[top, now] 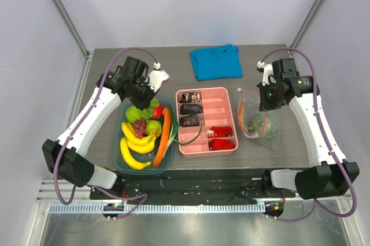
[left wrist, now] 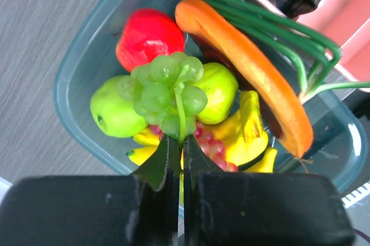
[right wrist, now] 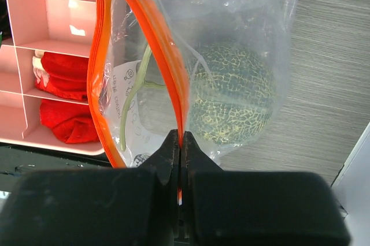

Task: Place the food in the zip-top bag and seal the zipper
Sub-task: Pick up the fake fruit from the bin, then place the fake fruit in the zipper food storage bag, then pick up the fake fruit from the bin.

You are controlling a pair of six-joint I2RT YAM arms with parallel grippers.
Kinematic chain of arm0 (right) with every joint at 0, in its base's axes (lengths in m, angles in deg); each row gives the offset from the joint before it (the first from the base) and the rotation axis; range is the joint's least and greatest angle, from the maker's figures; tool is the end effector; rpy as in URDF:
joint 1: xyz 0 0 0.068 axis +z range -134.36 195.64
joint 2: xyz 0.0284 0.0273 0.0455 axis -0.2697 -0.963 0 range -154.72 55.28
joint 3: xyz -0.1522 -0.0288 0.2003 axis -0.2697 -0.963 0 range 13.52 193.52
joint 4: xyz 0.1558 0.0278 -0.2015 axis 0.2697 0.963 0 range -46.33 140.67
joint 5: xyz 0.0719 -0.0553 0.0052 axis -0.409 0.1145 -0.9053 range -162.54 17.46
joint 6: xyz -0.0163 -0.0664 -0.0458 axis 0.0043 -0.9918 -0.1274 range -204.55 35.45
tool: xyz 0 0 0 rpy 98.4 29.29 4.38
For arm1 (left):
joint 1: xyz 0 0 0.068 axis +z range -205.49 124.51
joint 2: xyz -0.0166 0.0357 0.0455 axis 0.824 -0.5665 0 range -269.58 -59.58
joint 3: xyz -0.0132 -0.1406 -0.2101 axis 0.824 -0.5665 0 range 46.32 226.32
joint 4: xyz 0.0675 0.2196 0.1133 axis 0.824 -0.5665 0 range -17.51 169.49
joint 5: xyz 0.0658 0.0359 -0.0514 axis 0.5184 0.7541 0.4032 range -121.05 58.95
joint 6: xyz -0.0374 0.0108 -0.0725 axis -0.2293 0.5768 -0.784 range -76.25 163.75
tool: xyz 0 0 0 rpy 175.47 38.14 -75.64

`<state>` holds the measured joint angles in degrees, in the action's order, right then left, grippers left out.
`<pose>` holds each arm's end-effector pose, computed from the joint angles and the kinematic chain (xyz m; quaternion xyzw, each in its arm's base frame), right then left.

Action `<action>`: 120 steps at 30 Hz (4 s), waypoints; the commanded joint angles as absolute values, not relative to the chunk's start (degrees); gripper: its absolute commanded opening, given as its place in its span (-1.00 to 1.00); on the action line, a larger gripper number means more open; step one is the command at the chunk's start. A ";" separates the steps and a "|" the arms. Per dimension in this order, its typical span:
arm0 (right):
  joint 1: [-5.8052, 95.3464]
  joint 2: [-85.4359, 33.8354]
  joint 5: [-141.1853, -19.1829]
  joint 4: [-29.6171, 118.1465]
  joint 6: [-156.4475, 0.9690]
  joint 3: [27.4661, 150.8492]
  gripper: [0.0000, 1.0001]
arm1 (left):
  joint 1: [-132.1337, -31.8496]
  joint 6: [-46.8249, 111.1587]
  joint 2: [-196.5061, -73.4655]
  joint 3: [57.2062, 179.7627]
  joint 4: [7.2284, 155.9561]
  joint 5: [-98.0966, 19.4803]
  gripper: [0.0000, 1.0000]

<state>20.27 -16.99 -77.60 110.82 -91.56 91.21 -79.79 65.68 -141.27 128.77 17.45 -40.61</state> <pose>0.2459 0.0263 0.2999 -0.1089 0.9627 0.0377 0.2448 0.2620 -0.1313 0.2909 0.3981 0.8797 -0.0859 0.2455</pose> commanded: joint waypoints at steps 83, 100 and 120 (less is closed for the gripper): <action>16.35 -18.02 -99.70 112.84 -89.04 94.65 -0.99 | -73.77 13.26 -143.51 114.78 44.06 -33.69 0.73; 16.35 -17.40 -98.82 113.28 -89.39 93.77 -0.98 | -77.64 8.41 -155.82 111.79 51.36 -23.31 0.46; 16.35 -17.41 -99.70 112.66 -89.30 92.89 -0.98 | -77.64 11.14 -158.10 112.59 49.78 -24.02 0.70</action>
<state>16.55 -18.24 -99.24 113.91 -89.77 92.70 -77.67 11.17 -156.59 113.73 48.55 -24.50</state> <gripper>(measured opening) 0.021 0.847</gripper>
